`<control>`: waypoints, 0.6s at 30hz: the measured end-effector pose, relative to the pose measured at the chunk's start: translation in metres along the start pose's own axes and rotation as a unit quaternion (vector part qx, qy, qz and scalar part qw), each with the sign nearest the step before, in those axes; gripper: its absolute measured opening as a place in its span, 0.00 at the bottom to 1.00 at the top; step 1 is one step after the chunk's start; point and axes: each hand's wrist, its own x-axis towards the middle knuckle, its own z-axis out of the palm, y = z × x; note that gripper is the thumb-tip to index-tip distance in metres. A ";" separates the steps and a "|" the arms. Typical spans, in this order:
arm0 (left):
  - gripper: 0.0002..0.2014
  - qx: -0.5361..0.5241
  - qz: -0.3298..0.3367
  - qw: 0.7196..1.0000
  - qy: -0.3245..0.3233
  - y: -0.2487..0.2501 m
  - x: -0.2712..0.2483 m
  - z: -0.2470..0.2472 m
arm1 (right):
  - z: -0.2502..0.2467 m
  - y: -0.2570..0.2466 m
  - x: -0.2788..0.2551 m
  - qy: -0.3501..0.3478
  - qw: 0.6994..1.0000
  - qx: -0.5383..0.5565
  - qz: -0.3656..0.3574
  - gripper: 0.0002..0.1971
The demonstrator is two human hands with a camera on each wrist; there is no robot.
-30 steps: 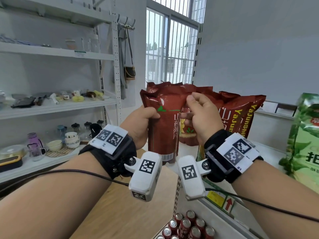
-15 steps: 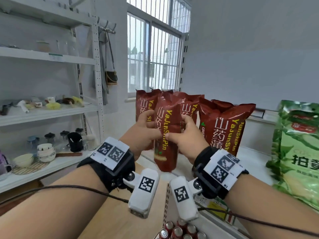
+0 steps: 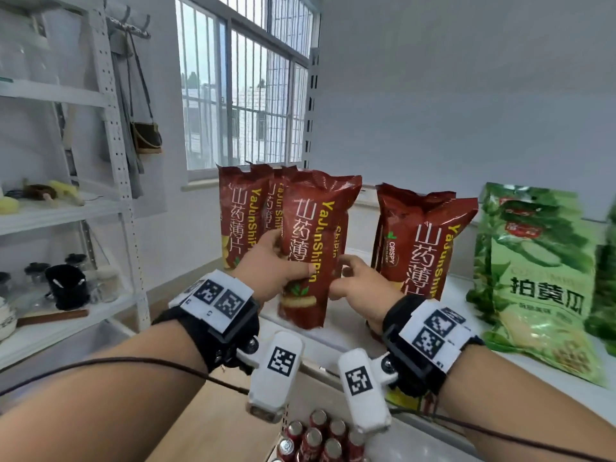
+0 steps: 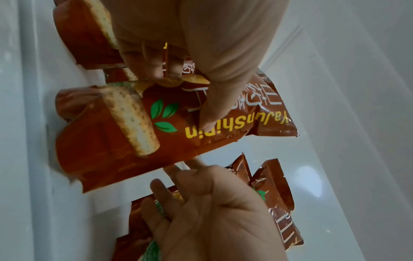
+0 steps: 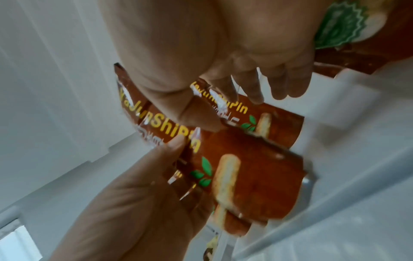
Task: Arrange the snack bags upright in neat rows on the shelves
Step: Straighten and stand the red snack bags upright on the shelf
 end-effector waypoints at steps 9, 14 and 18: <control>0.41 0.000 -0.008 1.000 0.014 -0.014 0.011 -0.001 | -0.044 0.017 0.029 0.065 0.989 -0.105 0.081 0.43; 0.41 0.000 -0.014 1.000 0.019 -0.017 0.012 -0.002 | -0.045 0.018 0.047 0.112 0.987 -0.085 0.079 0.44; 0.39 0.009 -0.010 0.999 0.030 -0.016 0.015 -0.004 | -0.021 0.006 0.066 0.120 0.991 -0.046 0.038 0.45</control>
